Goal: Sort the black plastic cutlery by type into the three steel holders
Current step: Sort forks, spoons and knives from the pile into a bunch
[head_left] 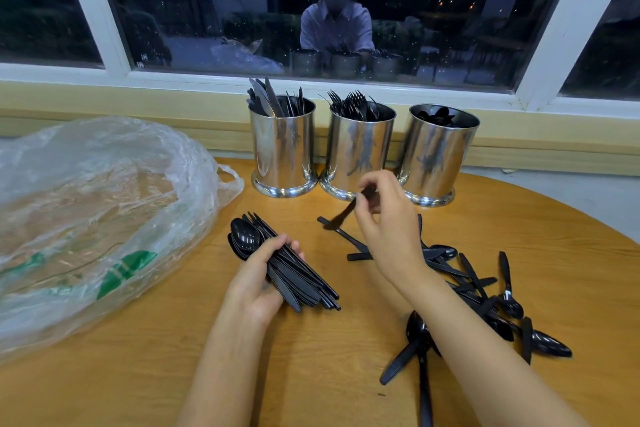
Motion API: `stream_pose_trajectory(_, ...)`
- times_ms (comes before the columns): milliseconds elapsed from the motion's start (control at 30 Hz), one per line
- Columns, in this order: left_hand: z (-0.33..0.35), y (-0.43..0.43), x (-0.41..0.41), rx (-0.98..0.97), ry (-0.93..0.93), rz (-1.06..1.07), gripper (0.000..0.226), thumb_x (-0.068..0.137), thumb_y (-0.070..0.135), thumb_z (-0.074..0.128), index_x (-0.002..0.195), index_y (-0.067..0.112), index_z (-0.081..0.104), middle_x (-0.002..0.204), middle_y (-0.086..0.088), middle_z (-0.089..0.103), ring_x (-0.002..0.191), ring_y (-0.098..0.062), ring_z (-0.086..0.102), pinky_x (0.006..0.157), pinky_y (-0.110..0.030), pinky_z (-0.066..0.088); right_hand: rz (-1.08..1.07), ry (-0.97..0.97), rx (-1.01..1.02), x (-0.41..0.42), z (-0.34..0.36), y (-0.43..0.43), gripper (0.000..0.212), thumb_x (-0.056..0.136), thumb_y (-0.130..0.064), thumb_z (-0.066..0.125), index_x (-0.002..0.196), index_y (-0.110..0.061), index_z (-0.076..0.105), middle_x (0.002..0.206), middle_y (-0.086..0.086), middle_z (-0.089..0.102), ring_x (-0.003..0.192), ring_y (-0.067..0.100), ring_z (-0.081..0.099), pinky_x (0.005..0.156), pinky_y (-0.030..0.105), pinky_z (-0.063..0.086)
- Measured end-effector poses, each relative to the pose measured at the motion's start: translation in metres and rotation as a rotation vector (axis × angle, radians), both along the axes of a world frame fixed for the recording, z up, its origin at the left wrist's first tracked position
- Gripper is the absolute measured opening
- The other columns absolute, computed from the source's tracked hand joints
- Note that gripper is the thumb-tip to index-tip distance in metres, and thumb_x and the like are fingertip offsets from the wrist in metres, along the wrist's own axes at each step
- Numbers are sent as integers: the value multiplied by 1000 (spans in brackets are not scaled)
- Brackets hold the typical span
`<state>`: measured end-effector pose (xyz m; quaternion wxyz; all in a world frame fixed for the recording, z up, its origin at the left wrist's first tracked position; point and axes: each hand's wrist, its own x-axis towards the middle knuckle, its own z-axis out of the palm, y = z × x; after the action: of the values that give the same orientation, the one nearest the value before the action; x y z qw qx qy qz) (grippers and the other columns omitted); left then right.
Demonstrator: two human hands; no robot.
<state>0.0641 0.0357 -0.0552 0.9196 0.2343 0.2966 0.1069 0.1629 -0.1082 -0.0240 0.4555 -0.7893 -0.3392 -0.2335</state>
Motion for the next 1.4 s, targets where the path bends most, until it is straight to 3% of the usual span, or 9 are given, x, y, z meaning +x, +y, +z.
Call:
stream_pose_trajectory(133, 4, -5, 1, -18, -43, -1, 4, 91, 2, 61, 90, 1, 65, 92, -13, 74, 95, -23, 69, 90, -39, 53, 82, 506, 236, -24, -4, -14, 21, 89, -1, 64, 79, -17, 53, 83, 4, 68, 80, 12, 72, 77, 28, 57)
stream_pose_trajectory(200, 3, -7, 3, -21, -62, -10, 7, 92, 3, 59, 98, 0, 63, 106, -16, 72, 102, -27, 69, 94, -42, 51, 96, 665, 214, -36, -13, -17, 21, 85, -2, 69, 76, -15, 55, 78, 4, 71, 79, 17, 72, 80, 35, 58)
stream_pose_trajectory(267, 2, -6, 3, -2, -79, -29, 14, 94, 4, 57, 106, 1, 60, 112, -17, 71, 103, -27, 70, 92, -42, 52, 102, 726, 136, -45, -22, -18, 20, 83, -5, 72, 76, -18, 58, 78, 3, 71, 80, 16, 70, 79, 32, 56)
stream_pose_trajectory(367, -1, -3, 3, 27, -92, -29, 18, 94, 6, 56, 112, 3, 59, 111, -14, 73, 105, -24, 69, 84, -40, 53, 141, 698, 24, -52, -29, -17, 18, 83, -7, 72, 83, -22, 63, 77, -3, 64, 69, -3, 57, 71, 14, 49)
stream_pose_trajectory(600, -7, 2, 4, 54, -49, -12, 13, 90, 9, 62, 101, 3, 67, 81, -5, 70, 74, -12, 67, 65, -31, 58, 228, 665, -104, -51, -26, -21, 3, 85, -29, 71, 83, -28, 72, 77, -11, 67, 72, -8, 54, 71, 9, 44)
stream_pose_trajectory(700, -8, 4, 4, 46, -55, -2, 11, 90, 8, 62, 100, 4, 66, 79, -4, 69, 69, -12, 67, 58, -28, 59, 170, 637, -94, -35, -19, -24, 7, 90, -30, 65, 84, -29, 70, 78, -14, 66, 71, -12, 54, 68, 4, 40)
stream_pose_trajectory(900, -7, 2, 3, 79, -39, -18, 6, 90, 8, 62, 89, 5, 66, 70, -3, 65, 69, -12, 60, 75, -31, 51, -33, 491, -257, 24, -25, -10, 6, 91, -20, 65, 94, -17, 69, 82, -8, 61, 80, 8, 56, 72, 19, 47)
stream_pose_trajectory(1133, -6, 3, 3, 76, -30, -20, 7, 90, 7, 62, 85, 5, 67, 73, -5, 67, 70, -14, 62, 73, -32, 51, -147, 292, -684, 42, -48, 26, 25, 94, -21, 61, 118, -16, 60, 109, 6, 66, 99, 26, 62, 78, 39, 55)
stream_pose_trajectory(1400, -7, 3, 4, 58, -27, -22, 8, 89, 6, 63, 84, 6, 68, 74, -5, 68, 72, -14, 63, 74, -32, 51, -154, 365, -667, 48, -53, 36, 26, 93, -5, 53, 116, -18, 56, 101, 4, 67, 95, 25, 62, 74, 37, 53)
